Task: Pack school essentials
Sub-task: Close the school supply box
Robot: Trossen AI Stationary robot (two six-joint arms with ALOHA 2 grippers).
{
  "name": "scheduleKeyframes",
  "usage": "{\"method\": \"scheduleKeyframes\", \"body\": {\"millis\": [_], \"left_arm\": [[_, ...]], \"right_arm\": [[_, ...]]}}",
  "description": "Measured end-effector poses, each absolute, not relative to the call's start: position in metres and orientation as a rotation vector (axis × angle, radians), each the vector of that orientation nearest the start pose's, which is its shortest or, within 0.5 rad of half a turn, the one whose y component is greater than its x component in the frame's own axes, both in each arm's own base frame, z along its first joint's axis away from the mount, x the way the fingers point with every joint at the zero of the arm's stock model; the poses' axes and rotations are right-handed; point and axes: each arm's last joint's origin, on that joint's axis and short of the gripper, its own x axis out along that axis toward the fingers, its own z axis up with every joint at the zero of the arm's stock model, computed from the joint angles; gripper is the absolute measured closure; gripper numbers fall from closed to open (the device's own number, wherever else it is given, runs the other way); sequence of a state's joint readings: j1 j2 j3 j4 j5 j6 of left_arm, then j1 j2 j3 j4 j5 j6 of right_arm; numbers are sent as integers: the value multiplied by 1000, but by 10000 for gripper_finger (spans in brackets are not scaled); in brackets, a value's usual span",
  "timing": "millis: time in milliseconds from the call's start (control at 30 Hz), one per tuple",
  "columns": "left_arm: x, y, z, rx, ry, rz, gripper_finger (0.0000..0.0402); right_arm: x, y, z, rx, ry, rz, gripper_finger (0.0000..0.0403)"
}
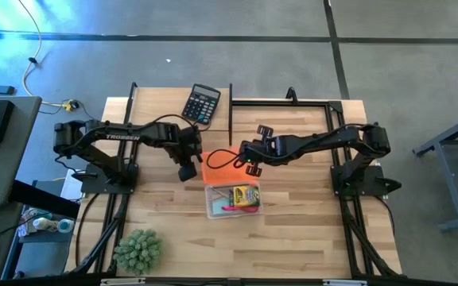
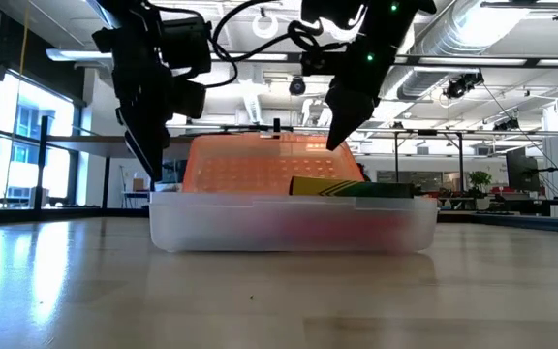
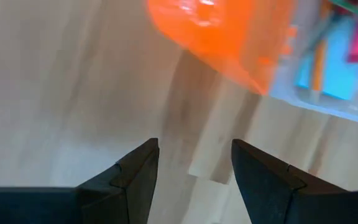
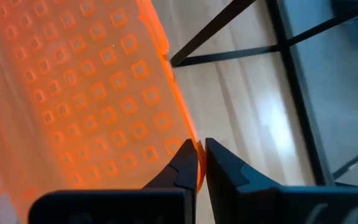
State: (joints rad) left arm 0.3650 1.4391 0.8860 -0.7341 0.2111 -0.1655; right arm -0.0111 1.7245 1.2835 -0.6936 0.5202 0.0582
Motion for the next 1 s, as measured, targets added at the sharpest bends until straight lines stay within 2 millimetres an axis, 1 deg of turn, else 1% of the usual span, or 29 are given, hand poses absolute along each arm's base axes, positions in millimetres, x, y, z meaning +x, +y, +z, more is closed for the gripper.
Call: {"method": "scheduleKeyframes", "body": {"millis": [267,567,833,1000], "left_arm": [[236,89,196,-541,1202,103,211],[232,98,198,-611,1150,-13,211],[226,110,200,-699,1078,-100,211],[225,118,204,-786,980,-183,211]], "right_arm": [[348,-5,232,-303,1038,-597,394],[348,10,233,-338,1018,-590,394],[346,24,235,-416,991,-621,394],[345,29,235,-445,979,-633,394]]}}
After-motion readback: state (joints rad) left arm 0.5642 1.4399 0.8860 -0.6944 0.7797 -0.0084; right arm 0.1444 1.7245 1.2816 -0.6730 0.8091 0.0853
